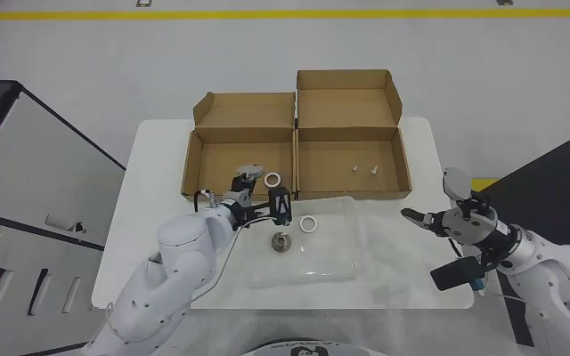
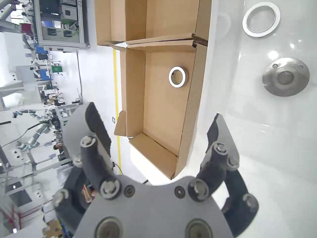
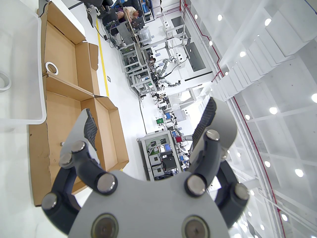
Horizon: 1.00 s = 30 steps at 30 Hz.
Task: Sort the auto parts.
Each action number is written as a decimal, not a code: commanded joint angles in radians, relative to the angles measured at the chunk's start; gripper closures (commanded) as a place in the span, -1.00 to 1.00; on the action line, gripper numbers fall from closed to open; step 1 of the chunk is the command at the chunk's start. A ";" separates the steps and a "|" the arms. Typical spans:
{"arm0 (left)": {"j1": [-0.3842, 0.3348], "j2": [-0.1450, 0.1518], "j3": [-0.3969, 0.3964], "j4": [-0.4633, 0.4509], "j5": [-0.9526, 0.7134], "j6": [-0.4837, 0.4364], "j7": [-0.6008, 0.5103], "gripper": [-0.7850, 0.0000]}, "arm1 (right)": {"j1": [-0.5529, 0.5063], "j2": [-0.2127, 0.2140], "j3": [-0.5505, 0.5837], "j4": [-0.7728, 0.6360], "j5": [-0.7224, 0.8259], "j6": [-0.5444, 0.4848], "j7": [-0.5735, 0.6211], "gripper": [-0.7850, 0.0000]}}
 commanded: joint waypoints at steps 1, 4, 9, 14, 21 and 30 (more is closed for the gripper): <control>0.000 0.000 0.000 0.000 0.000 0.000 0.000 -1.00 | 0.000 0.000 0.000 0.000 0.000 0.000 0.000 -1.00; 0.000 0.000 0.000 0.000 0.000 0.000 0.000 -1.00 | 0.000 0.000 0.000 0.000 0.000 0.000 0.000 -1.00; 0.000 0.000 0.000 0.000 0.000 0.000 0.000 -1.00 | 0.000 0.000 0.000 0.000 0.000 0.000 0.000 -1.00; 0.000 0.000 0.000 0.000 0.000 0.000 0.000 -1.00 | 0.000 0.000 0.000 0.000 0.000 0.000 0.000 -1.00; -0.010 -0.003 0.022 -0.017 0.008 -0.012 -0.036 -1.00 | 0.000 0.000 0.000 0.000 0.000 0.000 0.000 -1.00; -0.161 -0.030 0.189 0.069 -0.297 -0.057 -0.254 -1.00 | 0.000 0.000 0.000 0.000 0.000 0.000 0.000 -1.00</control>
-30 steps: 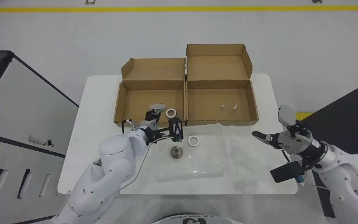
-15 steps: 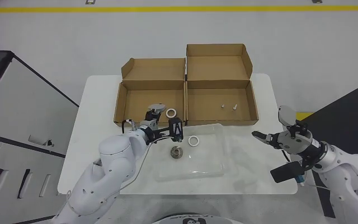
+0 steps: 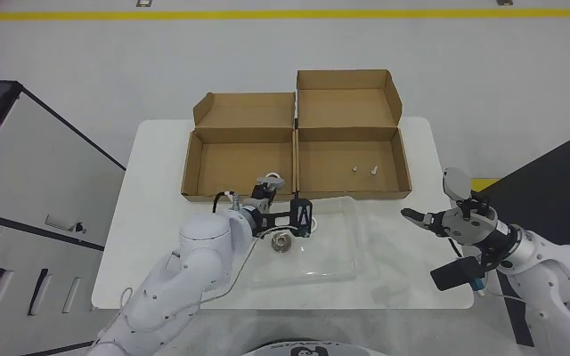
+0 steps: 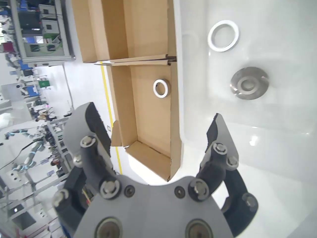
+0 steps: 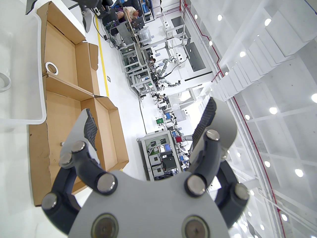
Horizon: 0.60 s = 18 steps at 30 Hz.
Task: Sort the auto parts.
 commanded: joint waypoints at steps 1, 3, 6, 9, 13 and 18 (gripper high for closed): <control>-0.054 0.009 0.061 0.063 -0.046 0.019 -0.010 -1.00 | 0.000 0.000 0.000 0.000 0.000 0.000 0.000 -1.00; -0.113 0.020 0.115 0.093 -0.103 0.049 -0.039 -1.00 | 0.000 0.000 0.000 0.000 0.000 0.000 0.000 -1.00; -0.212 0.041 0.208 0.128 -0.253 0.127 -0.117 -1.00 | 0.000 0.000 0.000 0.000 0.000 0.000 0.000 -1.00; -0.346 0.069 0.312 0.135 -0.472 0.234 -0.225 -1.00 | 0.000 0.000 0.000 0.000 0.000 0.000 0.000 -1.00; -0.571 0.113 0.464 0.104 -0.800 0.379 -0.370 -1.00 | 0.000 0.000 0.000 0.000 0.000 0.000 0.000 -1.00; -0.833 0.160 0.638 0.086 -1.083 0.481 -0.471 -1.00 | 0.000 0.000 0.000 0.000 0.000 0.000 0.000 -1.00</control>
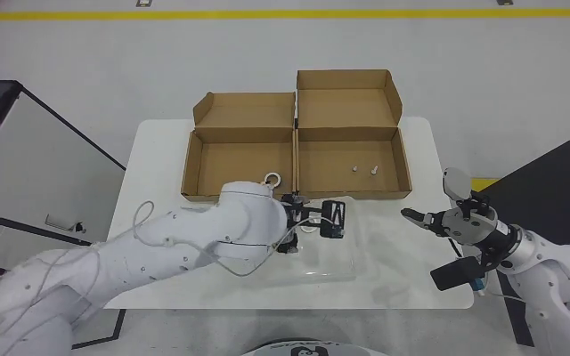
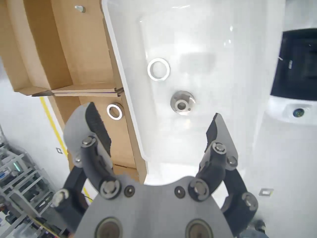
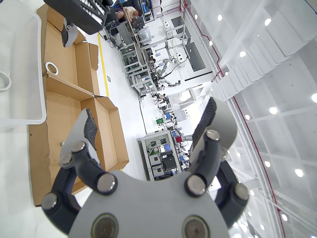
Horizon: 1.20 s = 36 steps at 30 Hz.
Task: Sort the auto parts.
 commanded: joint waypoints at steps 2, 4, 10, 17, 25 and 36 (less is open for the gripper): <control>-0.133 0.020 0.096 0.014 -0.132 0.019 -0.018 -1.00 | 0.000 0.000 0.000 0.000 0.000 0.000 0.000 -1.00; -0.182 0.028 0.144 0.030 -0.170 0.019 -0.017 -1.00 | 0.000 0.000 0.000 0.000 0.000 0.000 0.000 -1.00; -0.219 0.037 0.201 0.091 -0.214 -0.004 0.005 -1.00 | 0.000 0.000 0.000 0.000 0.000 0.000 0.000 -1.00; -0.162 0.031 0.201 0.123 -0.150 -0.016 0.028 -1.00 | 0.000 0.000 0.000 0.000 0.000 0.000 0.000 -1.00; -0.089 0.025 0.201 0.133 -0.006 0.008 0.094 -1.00 | 0.000 0.000 0.000 0.000 0.000 0.000 0.000 -1.00; -0.032 0.010 0.193 0.175 0.056 0.004 0.105 -0.49 | 0.000 0.000 0.000 0.000 0.000 0.000 0.000 -1.00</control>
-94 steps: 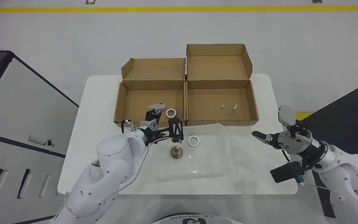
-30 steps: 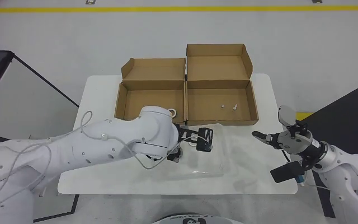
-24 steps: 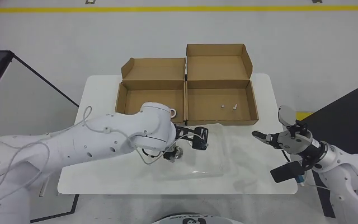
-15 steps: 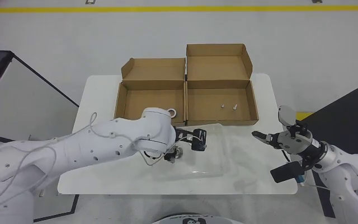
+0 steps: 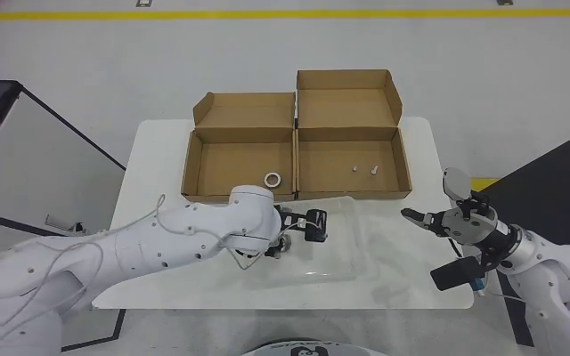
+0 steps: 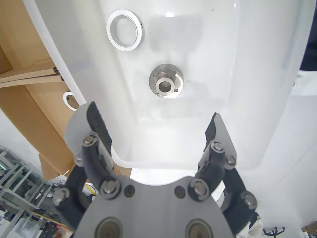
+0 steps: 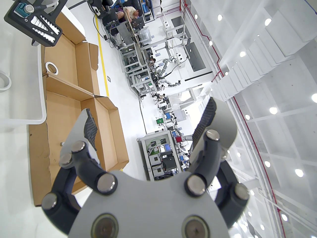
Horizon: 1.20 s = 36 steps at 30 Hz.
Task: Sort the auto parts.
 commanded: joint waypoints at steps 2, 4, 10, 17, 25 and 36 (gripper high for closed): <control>0.012 -0.005 -0.005 0.015 0.005 -0.008 0.011 -0.31 | 0.000 0.000 0.000 0.000 0.000 0.000 0.000 -1.00; 0.018 -0.009 -0.007 0.026 0.007 -0.013 0.014 -0.25 | 0.000 0.000 0.000 0.000 0.000 0.000 0.000 -1.00; 0.043 -0.022 -0.008 0.069 0.009 -0.027 0.021 -0.33 | 0.000 0.000 0.000 0.000 0.000 0.000 0.000 -1.00; 0.074 -0.037 -0.010 0.125 0.038 -0.029 0.054 -0.25 | 0.000 0.000 0.000 0.000 0.000 0.000 0.000 -1.00; 0.098 -0.049 -0.021 0.159 0.050 -0.044 0.066 0.03 | 0.000 0.000 0.000 0.000 0.000 0.000 0.000 -1.00; 0.130 -0.061 -0.036 0.187 0.077 -0.065 0.082 0.07 | 0.000 0.000 0.000 0.000 0.000 0.000 0.000 -1.00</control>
